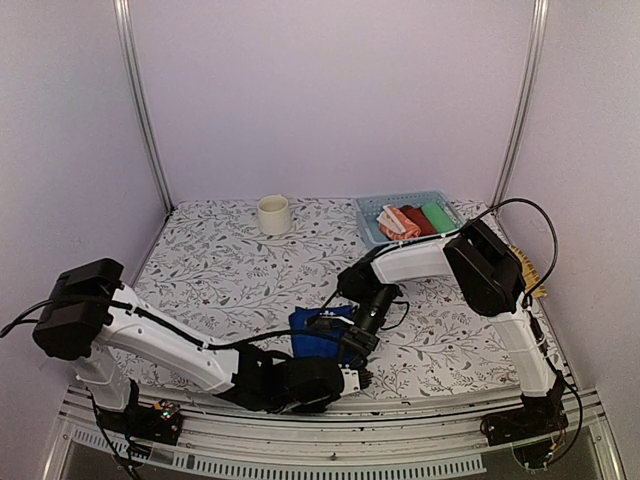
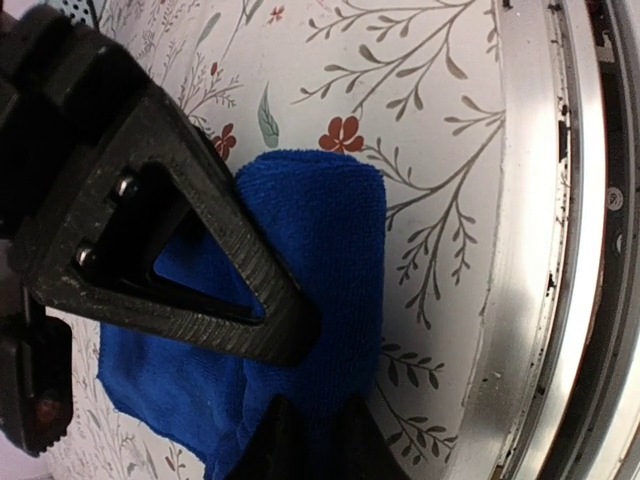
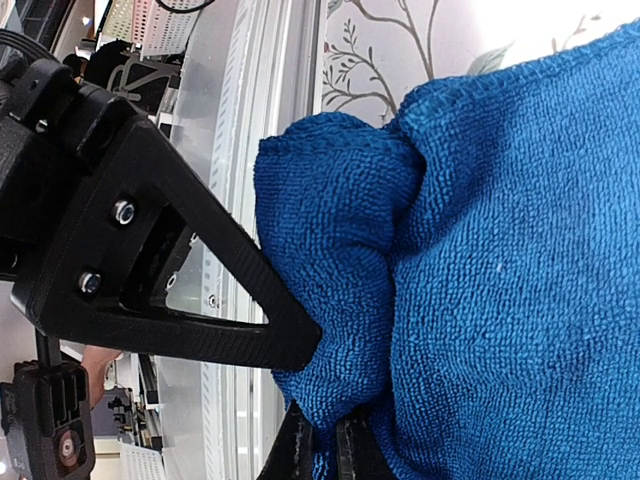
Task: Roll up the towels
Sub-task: Roll the towel at the center of the board.
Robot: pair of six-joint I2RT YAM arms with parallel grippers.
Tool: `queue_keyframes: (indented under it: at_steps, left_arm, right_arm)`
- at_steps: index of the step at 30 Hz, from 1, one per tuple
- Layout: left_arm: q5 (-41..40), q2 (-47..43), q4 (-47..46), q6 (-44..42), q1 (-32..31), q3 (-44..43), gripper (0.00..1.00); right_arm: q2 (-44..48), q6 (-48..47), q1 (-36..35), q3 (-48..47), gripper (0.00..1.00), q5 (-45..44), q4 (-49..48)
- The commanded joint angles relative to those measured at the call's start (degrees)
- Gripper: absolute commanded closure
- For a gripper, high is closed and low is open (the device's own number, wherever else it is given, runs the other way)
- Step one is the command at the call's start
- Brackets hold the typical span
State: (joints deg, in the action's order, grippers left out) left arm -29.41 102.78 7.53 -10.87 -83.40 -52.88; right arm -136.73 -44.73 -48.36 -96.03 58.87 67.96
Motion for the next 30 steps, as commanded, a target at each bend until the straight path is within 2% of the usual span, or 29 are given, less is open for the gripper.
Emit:
queue_keyframes:
  at_steps: [1,4,5,10,14,21,25,30]
  left_arm:
    - [0.78,2.28,0.12,0.51,2.12,-0.37,0.90]
    - [2.97,2.69,1.09,1.22,2.67,-0.82,0.98]
    - [4.41,2.57,1.66,1.86,3.01,-1.16,1.00]
    - [15.28,0.72,4.03,7.79,6.59,-1.63,1.00]
    - [29.99,0.09,4.19,12.59,14.40,-1.53,1.00]
    - [58.78,6.27,5.88,20.72,27.23,-5.81,1.00]
    - [72.47,12.69,5.97,25.58,32.22,-8.01,1.00]
    - [80.62,16.63,3.46,31.27,36.02,-9.15,1.00]
  right_arm:
    - [-0.58,-1.00,-0.09,2.52,0.91,-6.87,-0.93]
    - [4.50,-3.28,0.93,4.07,0.82,-5.45,0.72]
    - [6.77,-4.29,1.65,4.74,0.76,-5.22,1.10]
    - [18.65,-5.29,8.48,7.78,0.66,-4.19,0.90]
    - [28.05,-3.22,11.31,11.42,0.65,-5.77,-3.09]
    - [39.67,3.32,11.31,25.11,0.64,-14.01,-20.79]
    - [45.20,3.03,8.27,32.59,0.63,-20.59,-29.83]
    - [47.12,1.83,-2.34,37.89,0.57,-34.82,-40.25]
